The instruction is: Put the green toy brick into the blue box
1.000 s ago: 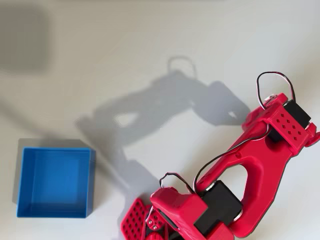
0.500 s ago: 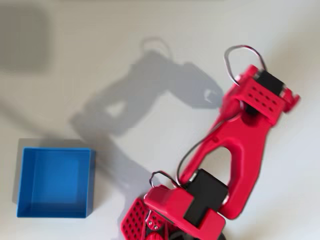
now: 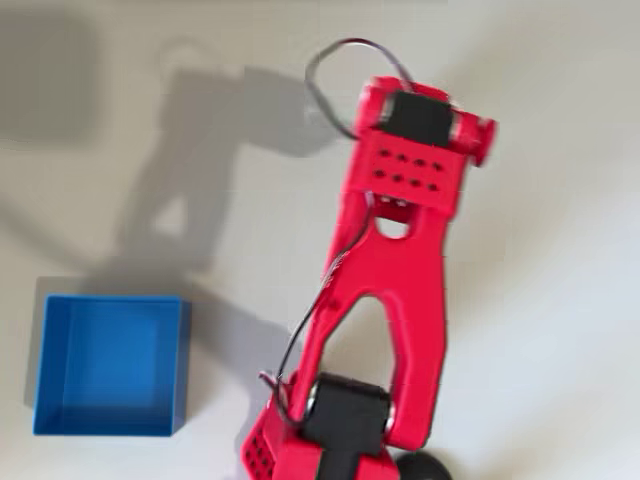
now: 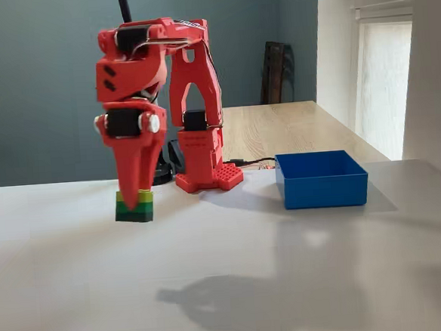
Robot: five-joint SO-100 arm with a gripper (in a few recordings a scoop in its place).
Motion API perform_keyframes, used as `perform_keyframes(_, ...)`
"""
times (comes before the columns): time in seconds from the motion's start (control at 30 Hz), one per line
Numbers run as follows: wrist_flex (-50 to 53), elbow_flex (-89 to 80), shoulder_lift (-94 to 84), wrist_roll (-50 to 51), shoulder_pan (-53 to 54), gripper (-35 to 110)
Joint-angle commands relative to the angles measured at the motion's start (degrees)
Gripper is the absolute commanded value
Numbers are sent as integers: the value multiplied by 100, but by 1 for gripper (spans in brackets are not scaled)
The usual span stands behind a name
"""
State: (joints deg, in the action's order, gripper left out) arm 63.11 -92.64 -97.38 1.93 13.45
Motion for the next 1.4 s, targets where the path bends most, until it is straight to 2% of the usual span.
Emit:
perform_keyframes(0.0, 334, 325, -861, -62, -650, 0)
perform_keyframes(0.47, 2180, 316, -2188, -229, -3771, 0)
perform_keyframes(1.0, 2760, -290, -2312, 35, -6513, 0)
perform_keyframes(1.37, 2804, -220, -2241, 308, -7515, 0)
